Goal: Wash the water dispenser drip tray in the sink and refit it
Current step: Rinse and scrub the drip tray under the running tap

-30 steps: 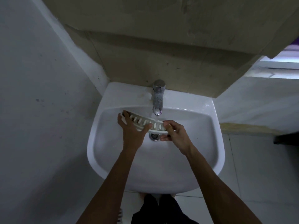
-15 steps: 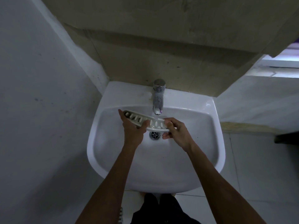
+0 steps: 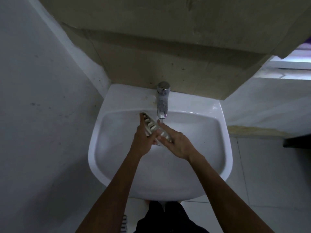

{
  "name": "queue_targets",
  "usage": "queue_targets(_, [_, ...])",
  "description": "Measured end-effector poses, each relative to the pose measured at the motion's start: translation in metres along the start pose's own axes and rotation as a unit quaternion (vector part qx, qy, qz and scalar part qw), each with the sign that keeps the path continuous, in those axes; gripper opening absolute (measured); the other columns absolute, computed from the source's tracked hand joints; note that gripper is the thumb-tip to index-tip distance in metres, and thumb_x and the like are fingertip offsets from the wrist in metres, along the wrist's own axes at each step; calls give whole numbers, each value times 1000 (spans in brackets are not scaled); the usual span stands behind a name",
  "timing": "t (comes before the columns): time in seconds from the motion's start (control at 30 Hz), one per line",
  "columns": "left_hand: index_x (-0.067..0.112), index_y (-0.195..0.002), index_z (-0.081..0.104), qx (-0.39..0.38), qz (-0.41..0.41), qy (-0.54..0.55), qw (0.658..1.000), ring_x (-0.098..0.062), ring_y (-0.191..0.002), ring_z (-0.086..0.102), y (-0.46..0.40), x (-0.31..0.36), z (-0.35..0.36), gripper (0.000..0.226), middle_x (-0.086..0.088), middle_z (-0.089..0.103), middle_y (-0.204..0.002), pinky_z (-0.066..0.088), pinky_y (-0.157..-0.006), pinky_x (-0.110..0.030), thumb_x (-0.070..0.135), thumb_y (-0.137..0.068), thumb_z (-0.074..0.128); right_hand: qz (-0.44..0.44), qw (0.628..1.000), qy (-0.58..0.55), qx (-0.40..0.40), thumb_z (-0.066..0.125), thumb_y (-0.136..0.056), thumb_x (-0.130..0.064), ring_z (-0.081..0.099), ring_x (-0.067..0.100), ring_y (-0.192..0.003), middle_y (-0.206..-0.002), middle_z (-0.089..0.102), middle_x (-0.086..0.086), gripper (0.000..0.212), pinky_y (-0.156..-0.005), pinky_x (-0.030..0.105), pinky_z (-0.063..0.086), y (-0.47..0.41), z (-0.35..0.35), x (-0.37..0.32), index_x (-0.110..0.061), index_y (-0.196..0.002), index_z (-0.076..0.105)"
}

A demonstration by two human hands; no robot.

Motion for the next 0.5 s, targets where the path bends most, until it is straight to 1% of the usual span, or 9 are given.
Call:
queue_targets(0.1, [41, -151, -1, -2, 10, -19, 1000, -28, -92, 68, 1, -3, 1, 93, -2, 50, -132, 57, -55, -22, 23, -90, 67, -3, 1000, 24, 0, 38, -98, -59, 54, 26, -129, -153, 45, 0, 60, -102, 38, 46, 2, 8, -1, -51, -153, 15])
queue_targets(0.2, [45, -150, -5, -24, 19, -23, 999, -28, -99, 66, 0, -8, 4, 89, -5, 48, -138, 56, -57, -21, 26, -93, 61, 10, 1000, 16, 5, 36, -97, -63, 54, 24, -129, -153, 46, -2, 63, -102, 39, 47, 4, 13, 3, -53, -153, 8])
queue_targets(0.23, [47, -148, -6, -33, 22, -16, 999, -28, -103, 64, 1, -8, 6, 88, -4, 46, -141, 57, -61, -23, 26, -94, 60, 13, 1000, 6, 8, 34, -96, -66, 55, 24, -128, -152, 47, -3, 63, -101, 40, 48, 5, 14, 2, -54, -152, 7])
queue_targets(0.3, [46, -149, -6, -44, 33, -10, 998, -24, -117, 57, 1, -8, 10, 85, 1, 40, -147, 55, -81, -26, 24, -95, 56, 16, 1000, -17, 15, 33, -95, -70, 56, 23, -127, -151, 48, -4, 63, -101, 40, 50, 8, 16, 1, -57, -150, 6])
queue_targets(0.33, [39, -151, -5, -45, 36, -8, 998, -18, -124, 51, 1, -8, 11, 82, 5, 34, -150, 50, -91, -20, 20, -96, 54, 18, 999, -26, 21, 34, -95, -70, 57, 22, -126, -150, 49, -5, 63, -101, 40, 50, 10, 16, 1, -57, -150, 8])
queue_targets(0.37, [32, -153, -2, -46, 35, -3, 998, -12, -128, 45, 1, -7, 12, 79, 9, 29, -150, 43, -91, -8, 14, -98, 51, 22, 999, -33, 27, 34, -95, -69, 58, 21, -125, -149, 50, -5, 62, -101, 40, 50, 12, 17, 0, -56, -150, 10])
queue_targets(0.4, [27, -154, 1, -51, 33, -7, 998, -8, -129, 41, 1, -6, 12, 75, 10, 26, -149, 37, -88, 0, 9, -98, 49, 28, 998, -38, 33, 34, -95, -69, 58, 21, -124, -149, 50, -4, 62, -101, 39, 50, 15, 17, 0, -54, -151, 11])
queue_targets(0.43, [26, -154, 4, -52, 33, -13, 998, -6, -129, 39, 0, -6, 13, 73, 9, 26, -150, 34, -86, 3, 7, -98, 48, 35, 998, -44, 37, 35, -96, -67, 58, 21, -125, -149, 50, -4, 62, -102, 38, 49, 17, 18, 2, -52, -151, 12])
queue_targets(0.5, [26, -155, 7, -69, 39, -30, 996, -7, -130, 39, -5, -7, 15, 73, 4, 30, -153, 33, -90, -1, 6, -97, 48, 45, 996, -66, 43, 38, -99, -61, 55, 19, -128, -151, 48, -5, 61, -102, 31, 46, 21, 18, 3, -48, -153, 15])
Point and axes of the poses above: each hand's wrist, its own y-axis away from the middle knuckle, its own z-axis out of the palm, x = y × z, the point moved 6 cm from there along -y, towards the middle knuckle
